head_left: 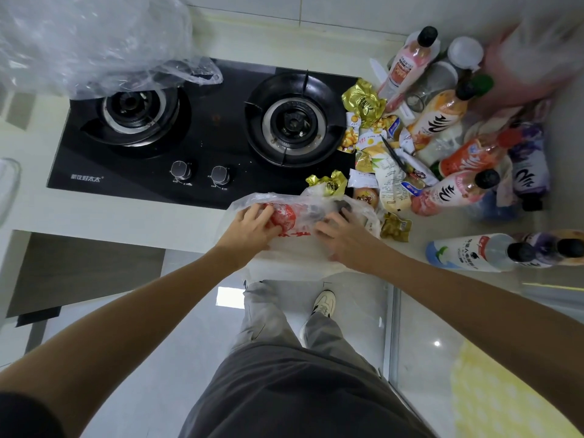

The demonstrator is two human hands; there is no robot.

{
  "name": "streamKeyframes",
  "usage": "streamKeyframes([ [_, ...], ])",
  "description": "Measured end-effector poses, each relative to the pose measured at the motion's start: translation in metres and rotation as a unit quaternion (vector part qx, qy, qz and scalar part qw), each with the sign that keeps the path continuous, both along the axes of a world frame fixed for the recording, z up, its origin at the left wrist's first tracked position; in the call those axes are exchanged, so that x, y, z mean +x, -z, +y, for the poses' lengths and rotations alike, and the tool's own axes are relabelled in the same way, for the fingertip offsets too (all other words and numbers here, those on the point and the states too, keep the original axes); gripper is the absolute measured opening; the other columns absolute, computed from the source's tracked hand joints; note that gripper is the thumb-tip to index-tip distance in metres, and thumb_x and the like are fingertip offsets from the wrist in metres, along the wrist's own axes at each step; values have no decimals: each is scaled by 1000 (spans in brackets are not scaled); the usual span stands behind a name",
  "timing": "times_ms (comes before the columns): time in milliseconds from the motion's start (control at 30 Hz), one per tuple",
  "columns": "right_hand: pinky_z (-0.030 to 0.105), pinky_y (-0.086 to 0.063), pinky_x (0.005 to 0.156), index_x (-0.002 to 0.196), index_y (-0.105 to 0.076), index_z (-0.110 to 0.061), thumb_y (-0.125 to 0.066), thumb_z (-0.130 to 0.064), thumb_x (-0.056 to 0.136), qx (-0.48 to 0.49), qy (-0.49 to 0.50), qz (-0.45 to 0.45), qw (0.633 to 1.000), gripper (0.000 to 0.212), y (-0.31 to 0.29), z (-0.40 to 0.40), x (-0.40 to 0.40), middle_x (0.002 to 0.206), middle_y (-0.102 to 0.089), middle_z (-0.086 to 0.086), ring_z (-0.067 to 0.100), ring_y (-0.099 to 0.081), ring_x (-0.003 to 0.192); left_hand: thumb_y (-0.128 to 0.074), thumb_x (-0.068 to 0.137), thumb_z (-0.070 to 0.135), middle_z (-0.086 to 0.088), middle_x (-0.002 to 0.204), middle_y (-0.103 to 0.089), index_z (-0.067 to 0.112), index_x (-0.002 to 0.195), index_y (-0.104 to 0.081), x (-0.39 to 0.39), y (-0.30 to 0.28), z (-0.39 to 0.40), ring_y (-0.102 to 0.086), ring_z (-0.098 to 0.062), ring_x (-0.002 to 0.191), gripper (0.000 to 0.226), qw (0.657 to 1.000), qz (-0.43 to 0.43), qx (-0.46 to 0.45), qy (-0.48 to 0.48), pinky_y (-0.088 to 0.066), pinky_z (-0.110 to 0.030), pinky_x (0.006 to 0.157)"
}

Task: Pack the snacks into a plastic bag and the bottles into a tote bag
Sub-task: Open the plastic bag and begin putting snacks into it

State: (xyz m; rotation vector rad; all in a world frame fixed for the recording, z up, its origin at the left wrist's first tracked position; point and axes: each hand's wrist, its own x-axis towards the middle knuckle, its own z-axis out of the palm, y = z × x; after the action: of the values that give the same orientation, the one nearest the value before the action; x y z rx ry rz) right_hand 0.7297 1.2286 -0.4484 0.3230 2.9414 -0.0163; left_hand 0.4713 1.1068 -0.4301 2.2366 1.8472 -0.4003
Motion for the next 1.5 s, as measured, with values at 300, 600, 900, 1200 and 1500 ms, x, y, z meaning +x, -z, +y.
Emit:
streamKeyframes([
  [300, 69, -24, 117, 162, -14, -30, -88, -61, 62, -70, 57, -162, 983, 128, 3, -15, 11, 172, -7, 8, 39, -8, 156, -86, 47, 74, -12, 148, -39, 23, 148, -35, -3, -4, -2, -45, -31, 130, 125, 998, 58, -31, 5, -46, -44, 106],
  [600, 64, -36, 109, 129, -63, -19, -70, -21, 82, -123, 4, -37, 992, 47, -4, -1, 20, 143, -51, -5, 29, -37, 138, -88, 67, 54, -17, 143, -48, 30, 121, -73, -14, -4, -7, -47, -39, 130, 61, 998, -4, -21, 58, -50, -55, 100],
  [900, 57, -48, 97, 136, -58, -21, -73, -21, 87, -75, 57, -8, 996, 52, -3, -3, 17, 140, -56, -5, 25, -45, 126, -60, 95, 27, 2, 136, -53, 21, 98, -70, -26, 3, -17, -45, -28, 132, 12, 986, -106, 34, 127, -46, -48, 97],
  [1200, 54, -42, 101, 94, -75, -24, -66, -40, 94, -92, 120, 19, 988, 18, 9, 3, 15, 99, -60, -5, 29, -51, 102, -55, 95, 23, -2, 120, -53, 13, 96, -68, -15, -20, -16, -47, -27, 115, 16, 961, -232, 88, 119, -42, -42, 94],
  [1500, 50, -40, 102, 83, -73, -25, -77, -33, 85, -129, 130, -32, 983, 10, 16, 1, 17, 90, -60, -11, 28, -48, 102, -50, 99, 23, 6, 98, -54, 17, 95, -60, -10, -21, -22, -46, -20, 100, 12, 962, -250, 55, 100, -42, -40, 93],
])
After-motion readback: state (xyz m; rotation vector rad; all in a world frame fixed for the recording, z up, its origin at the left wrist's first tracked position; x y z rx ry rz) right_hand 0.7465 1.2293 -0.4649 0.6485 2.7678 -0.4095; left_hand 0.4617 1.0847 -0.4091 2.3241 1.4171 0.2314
